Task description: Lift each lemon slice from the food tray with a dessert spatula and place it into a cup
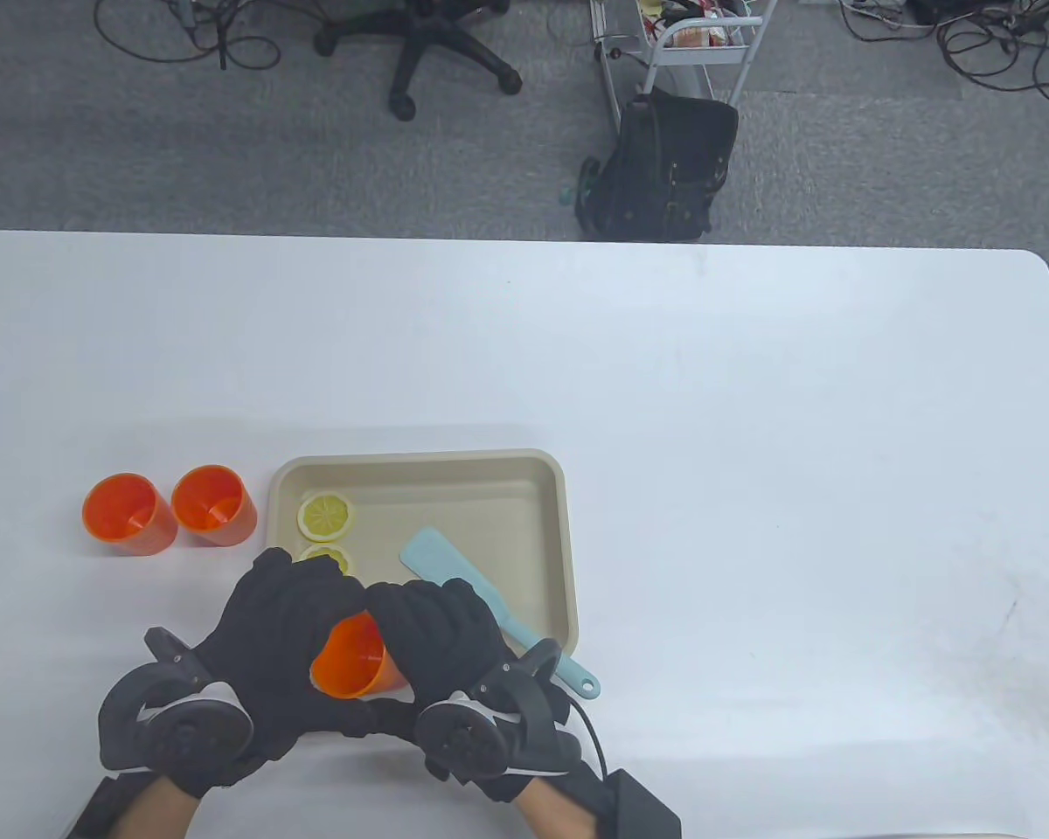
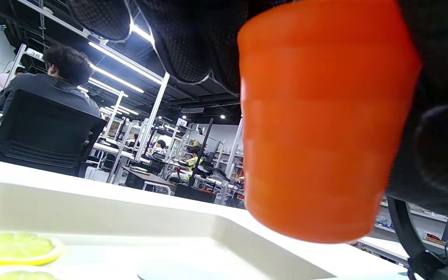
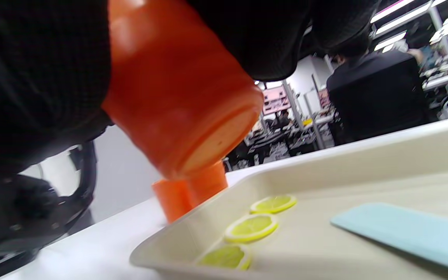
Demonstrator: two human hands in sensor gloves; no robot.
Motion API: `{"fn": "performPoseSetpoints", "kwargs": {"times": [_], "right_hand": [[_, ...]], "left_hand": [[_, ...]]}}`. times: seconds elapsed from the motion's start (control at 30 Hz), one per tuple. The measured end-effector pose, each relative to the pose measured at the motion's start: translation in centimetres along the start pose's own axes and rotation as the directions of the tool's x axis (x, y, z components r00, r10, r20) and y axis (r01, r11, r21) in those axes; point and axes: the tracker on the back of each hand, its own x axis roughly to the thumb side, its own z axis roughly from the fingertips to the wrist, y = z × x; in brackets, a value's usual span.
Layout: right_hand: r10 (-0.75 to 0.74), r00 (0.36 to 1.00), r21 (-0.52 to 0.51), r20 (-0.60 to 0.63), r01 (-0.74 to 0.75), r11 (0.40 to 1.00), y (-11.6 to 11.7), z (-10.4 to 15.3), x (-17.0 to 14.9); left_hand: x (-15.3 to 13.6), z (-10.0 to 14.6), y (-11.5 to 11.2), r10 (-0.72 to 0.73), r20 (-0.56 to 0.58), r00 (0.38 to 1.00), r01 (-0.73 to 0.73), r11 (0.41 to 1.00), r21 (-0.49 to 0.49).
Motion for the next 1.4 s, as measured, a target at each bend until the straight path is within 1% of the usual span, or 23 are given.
{"fn": "performPoseSetpoints", "kwargs": {"times": [0.03, 0.1, 0.17, 0.23, 0.3, 0.5, 0.57, 0.67, 0.73, 0.87, 0.93, 1.0, 1.07, 1.2, 1.27, 1.33, 1.4], "right_hand": [[0.011, 1.0, -0.042, -0.013, -0.012, 0.999, 0.1, 0.0, 0.0], [0.032, 0.999, -0.035, -0.023, -0.033, 0.999, 0.3, 0.0, 0.0], [0.043, 0.998, -0.055, -0.036, -0.045, 0.997, 0.6, 0.1, 0.0], [0.05, 0.998, -0.085, -0.045, -0.053, 0.995, 0.7, 0.2, -0.1], [0.047, 0.998, -0.101, -0.05, -0.052, 0.993, 0.8, 0.2, -0.1], [0.071, 0.996, -0.104, -0.058, -0.077, 0.992, 0.5, 0.0, -0.4], [0.069, 0.995, -0.091, -0.071, -0.075, 0.993, 0.0, -0.1, -0.7], [0.03, 0.994, -0.127, -0.107, -0.044, 0.991, -0.8, -0.1, -1.6], [-0.04, 0.986, -0.196, -0.161, 0.008, 0.981, -2.1, 0.2, -3.2], [-0.192, 0.953, -0.306, -0.236, 0.115, 0.945, -4.4, 1.0, -6.3], [-0.232, 0.935, -0.347, -0.27, 0.13, 0.929, -5.2, 1.5, -7.7], [-0.205, 0.928, -0.363, -0.312, 0.082, 0.928, -5.8, 2.0, -9.2], [-0.202, 0.899, -0.376, -0.389, 0.045, 0.926, -6.3, 2.6, -11.2], [-0.35, 0.798, -0.436, -0.491, 0.123, 0.892, -7.2, 4.4, -15.4], [-0.371, 0.764, -0.461, -0.528, 0.109, 0.88, -7.4, 5.1, -16.7], [-0.375, 0.737, -0.469, -0.562, 0.089, 0.879, -7.3, 5.5, -17.9], [-0.394, 0.703, -0.468, -0.591, 0.099, 0.878, -6.7, 5.7, -19.0]], "left_hand": [[0.2, -0.1, -0.1, -0.007, -0.004, 1.0, 0.007, 1.0, 0.002], [0.7, -0.1, -0.2, -0.05, -0.018, 0.999, 0.05, 0.999, -0.014], [1.1, -0.1, -0.4, -0.093, -0.024, 0.995, 0.092, 0.996, -0.006], [1.2, -0.1, -0.6, -0.101, -0.027, 0.995, 0.101, 0.995, 0.01], [1.2, -0.1, -0.6, -0.095, -0.026, 0.995, 0.095, 0.995, 0.008], [1.2, -0.2, -0.7, -0.076, -0.025, 0.997, 0.077, 0.997, 0.019], [1.0, -0.3, -0.8, -0.049, -0.021, 0.999, 0.049, 0.999, 0.014], [0.7, -0.2, -0.5, -0.042, -0.027, 0.999, 0.042, 0.999, 0.023], [0.1, 0.0, -0.1, -0.09, -0.064, 0.994, 0.093, 0.994, 0.049], [-1.6, 0.3, 0.1, -0.133, -0.141, 0.981, 0.14, 0.989, 0.046], [-2.5, 0.4, 0.1, -0.143, -0.179, 0.973, 0.152, 0.988, 0.034], [-3.4, 0.5, 0.2, -0.162, -0.217, 0.963, 0.172, 0.985, 0.03], [-4.2, 0.7, 0.3, -0.171, -0.255, 0.952, 0.184, 0.983, 0.026], [-5.7, 1.3, 1.1, -0.153, -0.323, 0.934, 0.179, 0.982, 0.054], [-6.3, 1.5, 1.4, -0.133, -0.345, 0.929, 0.166, 0.984, 0.069], [-6.7, 1.7, 1.6, -0.12, -0.364, 0.924, 0.159, 0.984, 0.079], [-7.1, 1.9, 1.7, -0.119, -0.381, 0.917, 0.162, 0.983, 0.082]]}}
